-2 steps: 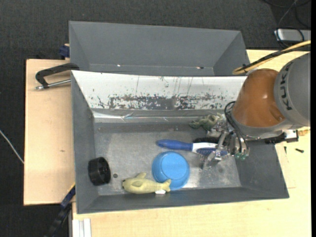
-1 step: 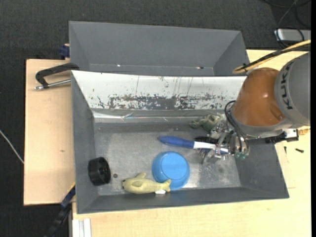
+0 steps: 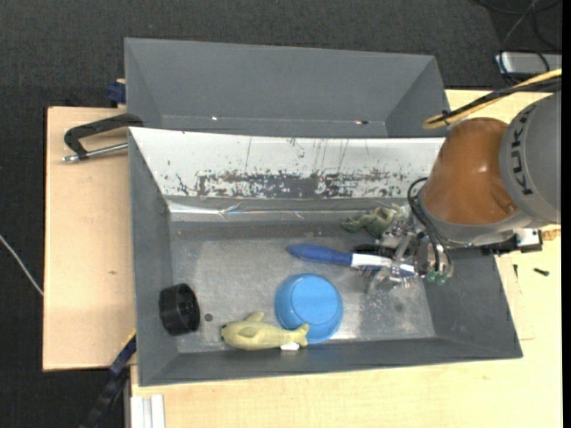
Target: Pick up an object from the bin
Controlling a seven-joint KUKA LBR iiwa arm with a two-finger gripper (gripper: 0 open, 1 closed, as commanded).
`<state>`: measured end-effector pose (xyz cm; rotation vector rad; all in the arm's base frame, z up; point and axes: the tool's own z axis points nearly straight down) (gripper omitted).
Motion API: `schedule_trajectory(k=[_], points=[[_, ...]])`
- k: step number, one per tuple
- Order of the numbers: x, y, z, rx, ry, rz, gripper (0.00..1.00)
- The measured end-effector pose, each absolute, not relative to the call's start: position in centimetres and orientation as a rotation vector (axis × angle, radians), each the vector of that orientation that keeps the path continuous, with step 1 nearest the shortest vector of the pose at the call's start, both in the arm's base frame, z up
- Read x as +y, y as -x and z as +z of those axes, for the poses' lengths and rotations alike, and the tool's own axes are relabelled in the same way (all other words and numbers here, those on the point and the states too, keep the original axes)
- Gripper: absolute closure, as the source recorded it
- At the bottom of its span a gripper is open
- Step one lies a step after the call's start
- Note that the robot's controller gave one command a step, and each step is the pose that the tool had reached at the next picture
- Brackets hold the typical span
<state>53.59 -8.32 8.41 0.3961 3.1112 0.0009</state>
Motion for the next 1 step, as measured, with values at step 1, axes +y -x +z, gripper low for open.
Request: schedule_trajectory(k=[1], points=[[-8.31,-53.84,17.16,3.104,-0.394,0.0,1.0]])
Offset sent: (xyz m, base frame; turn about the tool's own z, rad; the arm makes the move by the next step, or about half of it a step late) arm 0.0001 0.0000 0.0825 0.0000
